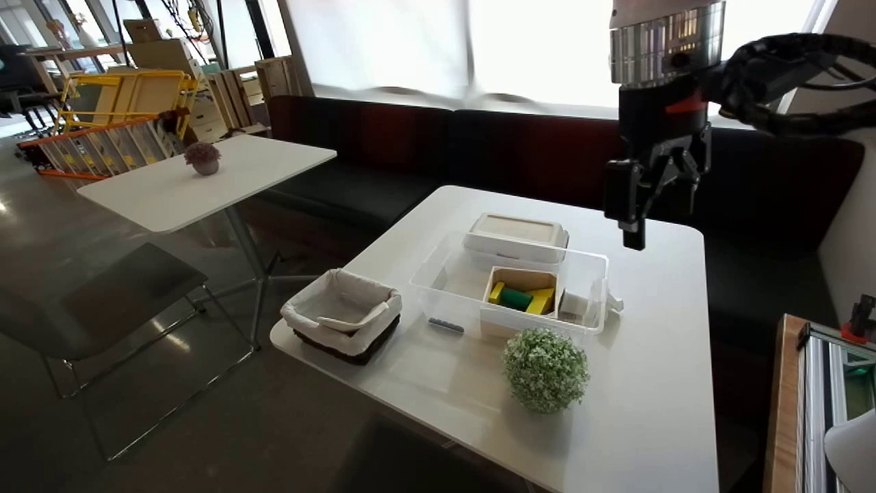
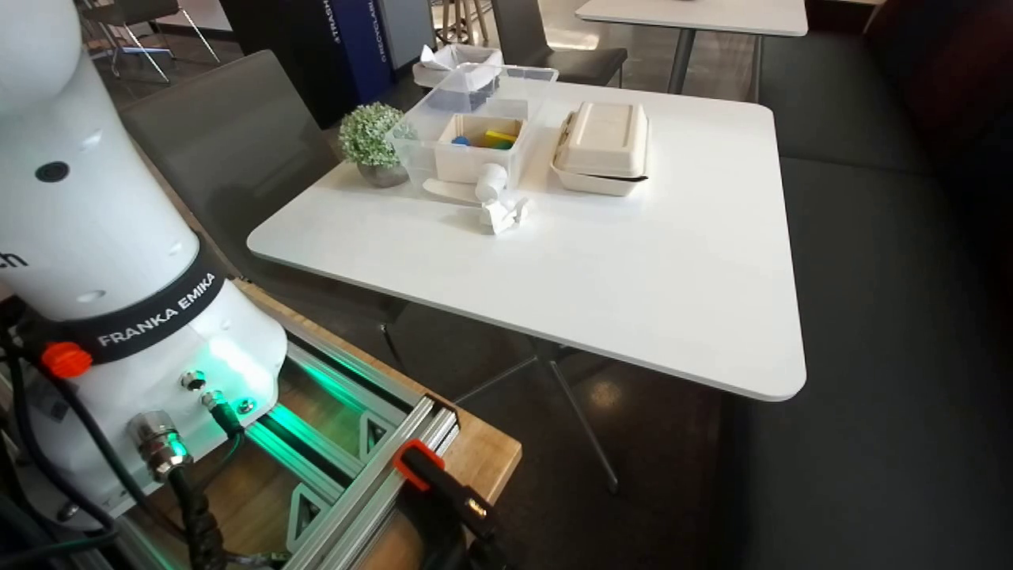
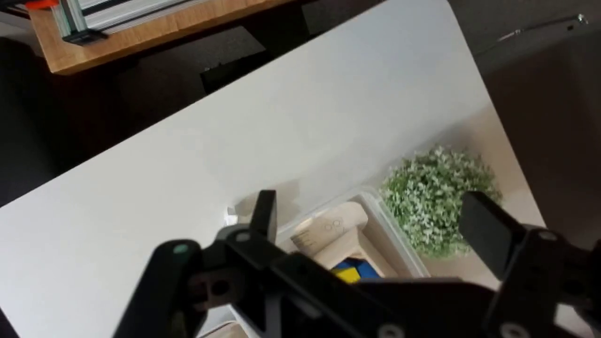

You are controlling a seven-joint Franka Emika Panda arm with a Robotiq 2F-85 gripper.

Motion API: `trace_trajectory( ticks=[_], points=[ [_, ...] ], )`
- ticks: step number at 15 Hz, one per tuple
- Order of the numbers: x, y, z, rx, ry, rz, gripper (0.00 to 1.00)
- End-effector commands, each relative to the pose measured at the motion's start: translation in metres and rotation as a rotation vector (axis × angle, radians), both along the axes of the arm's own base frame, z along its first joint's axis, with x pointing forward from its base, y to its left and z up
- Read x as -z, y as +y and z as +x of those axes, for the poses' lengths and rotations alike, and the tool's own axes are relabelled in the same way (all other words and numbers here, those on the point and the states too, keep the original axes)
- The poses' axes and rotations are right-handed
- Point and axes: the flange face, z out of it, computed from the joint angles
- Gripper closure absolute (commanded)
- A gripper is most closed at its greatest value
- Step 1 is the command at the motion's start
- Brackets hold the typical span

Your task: Move the styrofoam container to the left

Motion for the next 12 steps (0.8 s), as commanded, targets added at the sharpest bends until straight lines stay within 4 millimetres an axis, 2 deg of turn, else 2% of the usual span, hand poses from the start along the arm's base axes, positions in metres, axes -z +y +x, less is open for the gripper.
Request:
trace_trajectory(
  ticks=[1,5,12],
  points=[
    [0.002,-0.021,0.056,0.178,-0.054,0.036,0.0],
    [0.002,-0.046,0.115,0.389,-0.13,0.046,0.0],
    [0.023,-0.091,0.209,0.752,-0.256,0.046,0.0]
  ],
)
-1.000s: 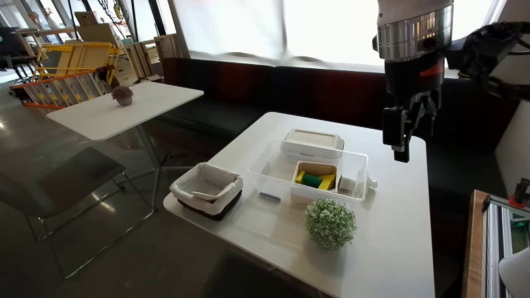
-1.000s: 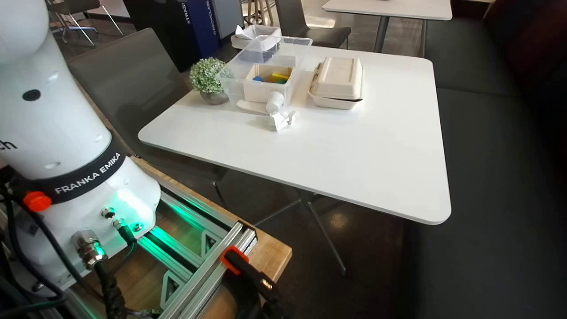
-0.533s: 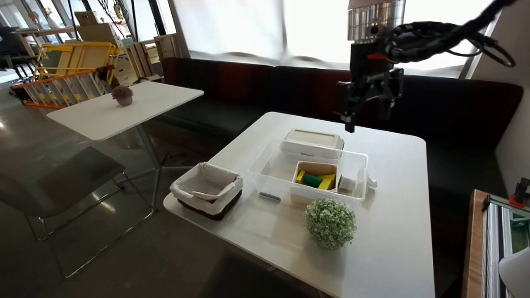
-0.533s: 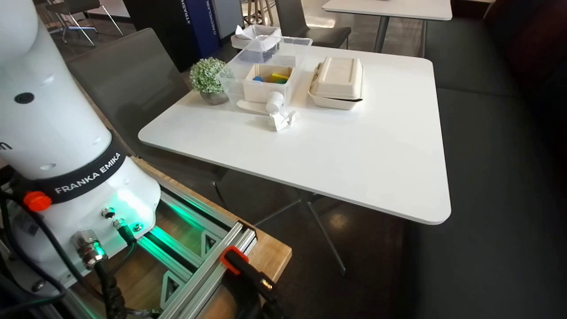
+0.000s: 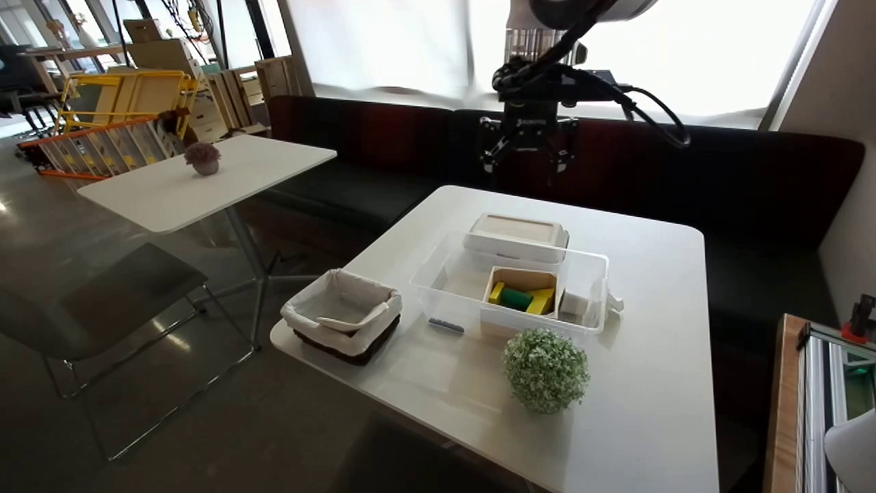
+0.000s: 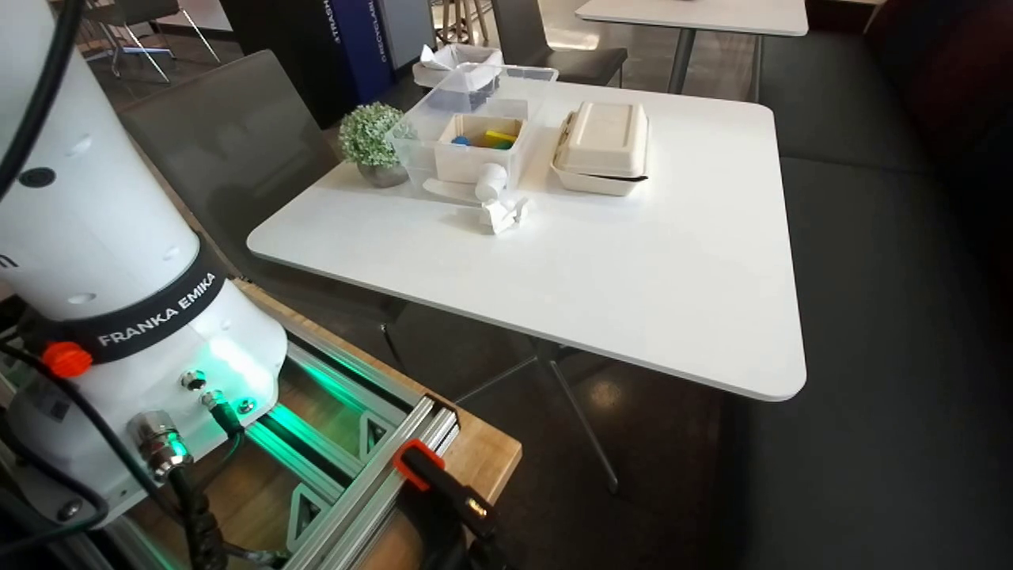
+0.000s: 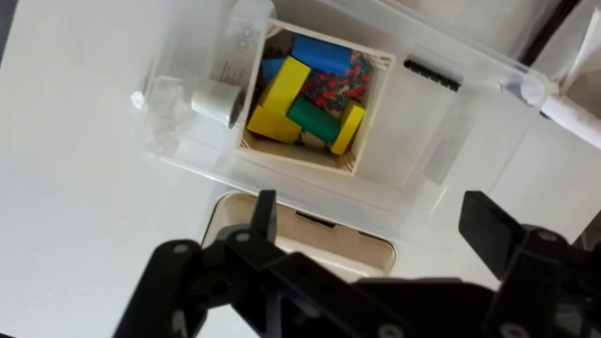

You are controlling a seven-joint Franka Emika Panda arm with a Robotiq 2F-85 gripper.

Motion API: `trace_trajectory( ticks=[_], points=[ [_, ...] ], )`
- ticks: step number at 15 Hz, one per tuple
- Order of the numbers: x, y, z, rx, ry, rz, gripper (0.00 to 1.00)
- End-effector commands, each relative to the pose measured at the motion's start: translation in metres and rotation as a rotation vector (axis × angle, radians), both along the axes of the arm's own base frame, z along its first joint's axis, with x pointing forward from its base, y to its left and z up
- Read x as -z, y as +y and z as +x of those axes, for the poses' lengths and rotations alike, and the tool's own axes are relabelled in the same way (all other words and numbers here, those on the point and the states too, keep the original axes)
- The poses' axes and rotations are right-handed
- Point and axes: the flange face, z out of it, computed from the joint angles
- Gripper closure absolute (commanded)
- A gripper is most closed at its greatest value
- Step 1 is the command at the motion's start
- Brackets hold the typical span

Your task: Move the styrofoam container to the left

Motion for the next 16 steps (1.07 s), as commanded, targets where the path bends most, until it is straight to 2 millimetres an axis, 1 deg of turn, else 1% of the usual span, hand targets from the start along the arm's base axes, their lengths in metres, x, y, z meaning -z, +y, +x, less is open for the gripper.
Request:
trace_trajectory(
  ticks=[1,3,5,10,11,12,14,16],
  points=[
    [0.013,-0.026,0.05,0.197,-0.045,0.016,0.0],
    [0.019,-0.045,0.064,0.274,-0.07,-0.007,0.0],
    [0.025,-0.066,0.074,0.348,-0.088,-0.037,0.0],
    [0.047,-0.117,0.088,0.498,-0.138,-0.099,0.0],
    [0.05,-0.117,0.085,0.509,-0.1,-0.08,0.0],
    [0.043,-0.116,0.079,0.467,-0.115,-0.081,0.0],
    [0.049,-0.121,0.08,0.484,-0.105,-0.084,0.0],
    [0.05,-0.12,0.082,0.485,-0.107,-0.085,0.0]
  ],
)
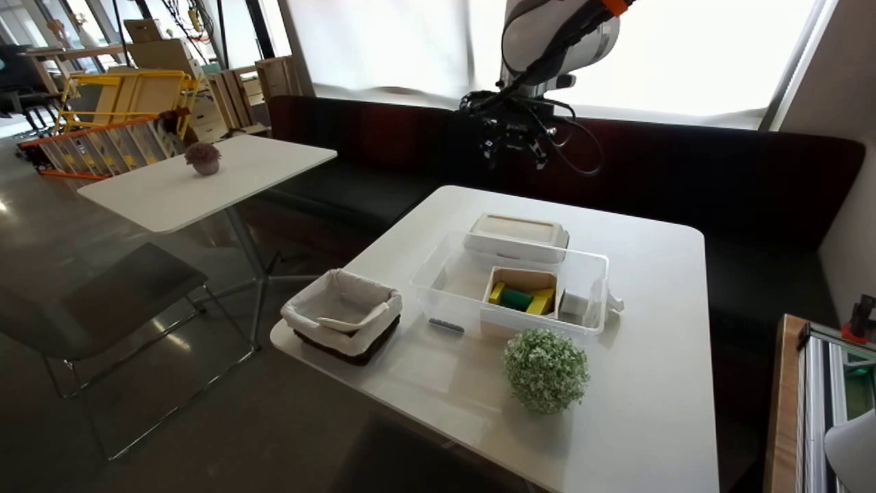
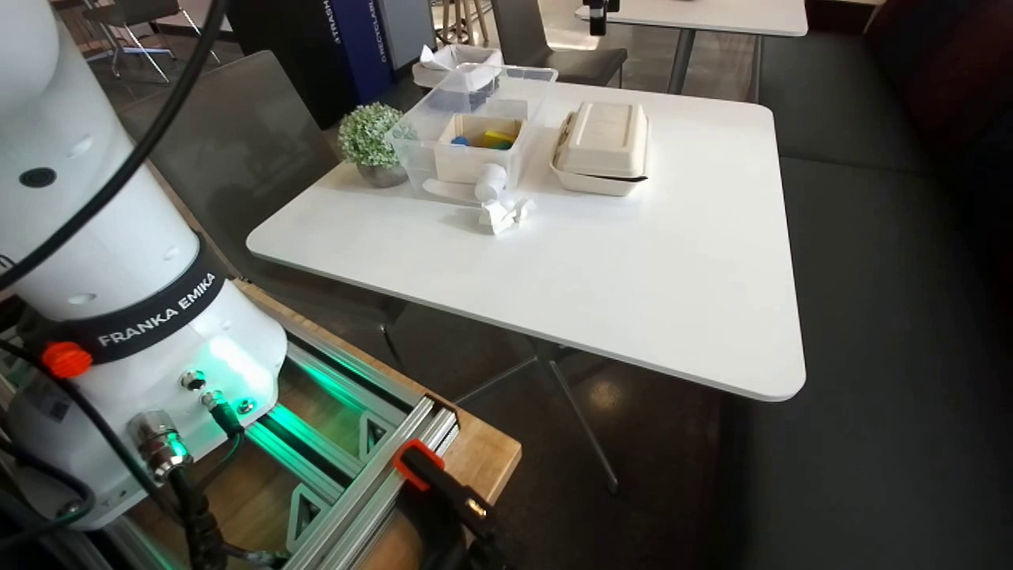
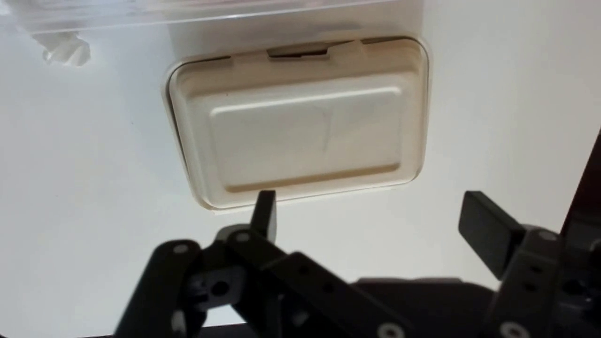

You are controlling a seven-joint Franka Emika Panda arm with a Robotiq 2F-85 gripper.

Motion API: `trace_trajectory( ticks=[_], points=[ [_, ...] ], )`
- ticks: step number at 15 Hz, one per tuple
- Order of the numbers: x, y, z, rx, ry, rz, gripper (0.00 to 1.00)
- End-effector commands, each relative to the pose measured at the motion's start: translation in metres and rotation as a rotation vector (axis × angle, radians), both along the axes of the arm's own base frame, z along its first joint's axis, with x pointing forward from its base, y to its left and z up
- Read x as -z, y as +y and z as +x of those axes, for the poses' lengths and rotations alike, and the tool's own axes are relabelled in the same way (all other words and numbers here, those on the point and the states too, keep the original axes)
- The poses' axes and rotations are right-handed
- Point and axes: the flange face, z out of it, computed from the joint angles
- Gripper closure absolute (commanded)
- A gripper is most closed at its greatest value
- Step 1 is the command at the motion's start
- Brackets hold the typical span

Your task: Move the styrofoam container to the left

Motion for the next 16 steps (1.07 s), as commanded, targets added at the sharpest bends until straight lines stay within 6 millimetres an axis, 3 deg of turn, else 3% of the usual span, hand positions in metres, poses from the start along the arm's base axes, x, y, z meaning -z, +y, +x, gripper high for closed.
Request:
trace_trajectory(
  ticks=[1,12,16],
  points=[
    [-0.001,0.0,0.001,0.0,-0.001,0.0,0.0],
    [0.101,-0.03,0.022,-0.037,0.022,-0.065,0.0],
    [0.121,-0.037,0.024,-0.048,0.05,-0.103,0.0]
  ],
)
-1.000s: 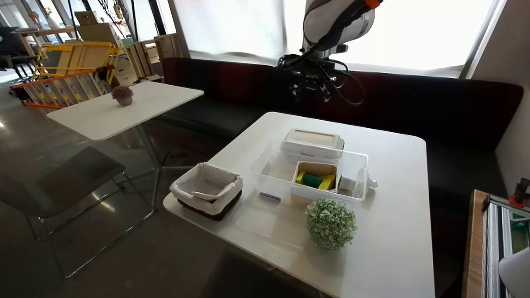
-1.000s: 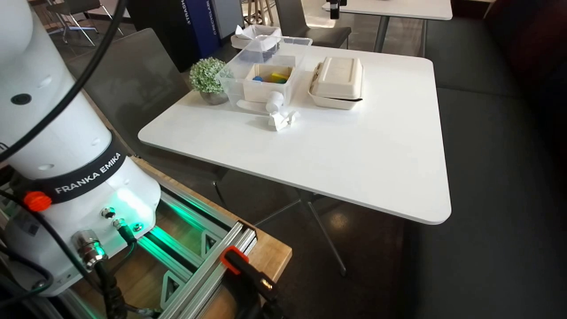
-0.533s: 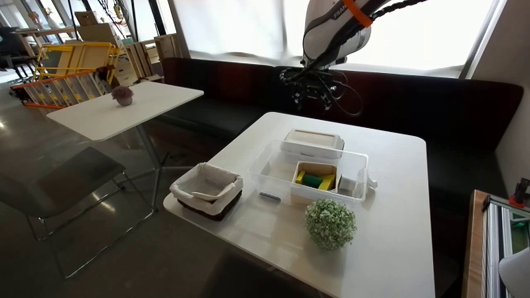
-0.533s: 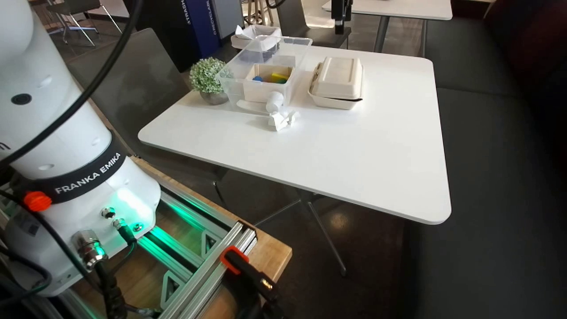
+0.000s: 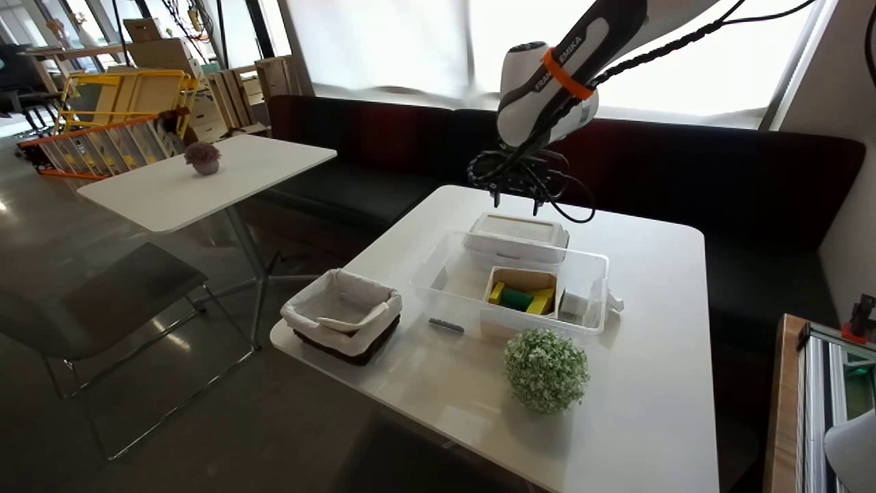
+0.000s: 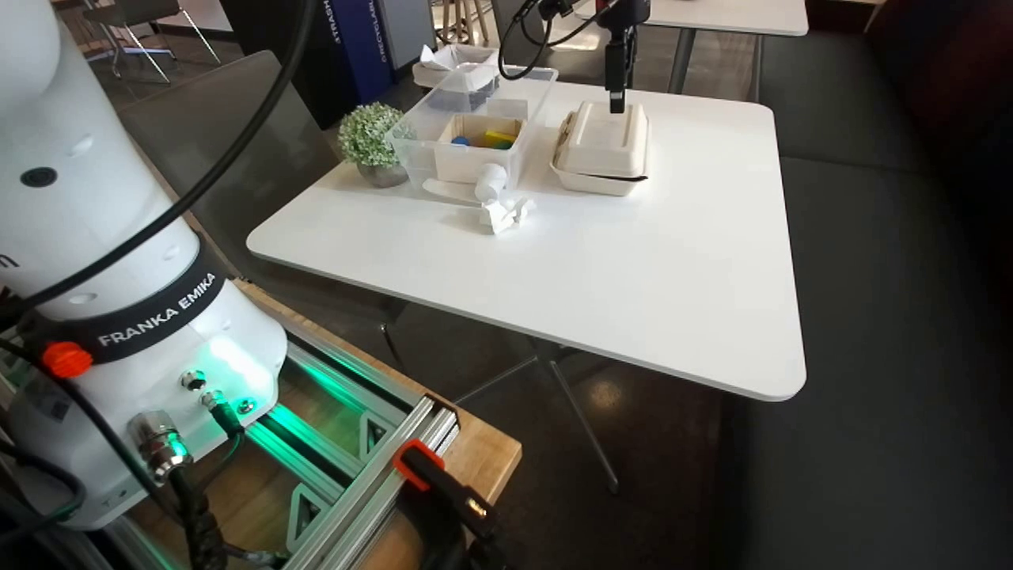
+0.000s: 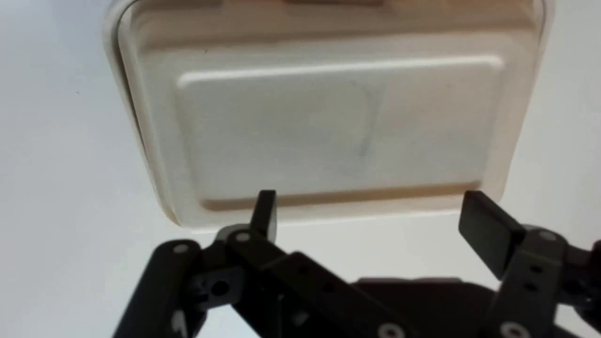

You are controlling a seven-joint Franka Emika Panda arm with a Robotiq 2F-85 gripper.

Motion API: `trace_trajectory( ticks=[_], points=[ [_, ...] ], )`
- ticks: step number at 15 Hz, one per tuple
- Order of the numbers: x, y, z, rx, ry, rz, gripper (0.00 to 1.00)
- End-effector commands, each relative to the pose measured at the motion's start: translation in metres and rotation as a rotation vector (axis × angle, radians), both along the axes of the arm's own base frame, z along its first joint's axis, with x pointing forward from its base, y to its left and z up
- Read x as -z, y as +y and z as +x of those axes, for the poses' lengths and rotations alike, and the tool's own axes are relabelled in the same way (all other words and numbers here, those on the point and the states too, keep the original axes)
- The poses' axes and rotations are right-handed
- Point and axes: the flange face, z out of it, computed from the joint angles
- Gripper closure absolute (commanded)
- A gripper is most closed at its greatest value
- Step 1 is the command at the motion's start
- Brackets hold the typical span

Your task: Move the styrofoam container to the left

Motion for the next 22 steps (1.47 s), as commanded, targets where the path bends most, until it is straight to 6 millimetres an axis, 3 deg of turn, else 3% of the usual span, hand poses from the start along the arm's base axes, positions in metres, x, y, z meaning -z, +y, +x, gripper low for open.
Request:
trace_trajectory(
  ticks=[1,12,22],
  points=[
    [0.013,-0.009,0.01,-0.004,0.0,-0.053,0.0],
    [0.04,-0.012,0.016,0.024,0.065,-0.081,0.0],
    [0.058,-0.01,0.025,-0.109,0.121,-0.151,0.0]
  ],
)
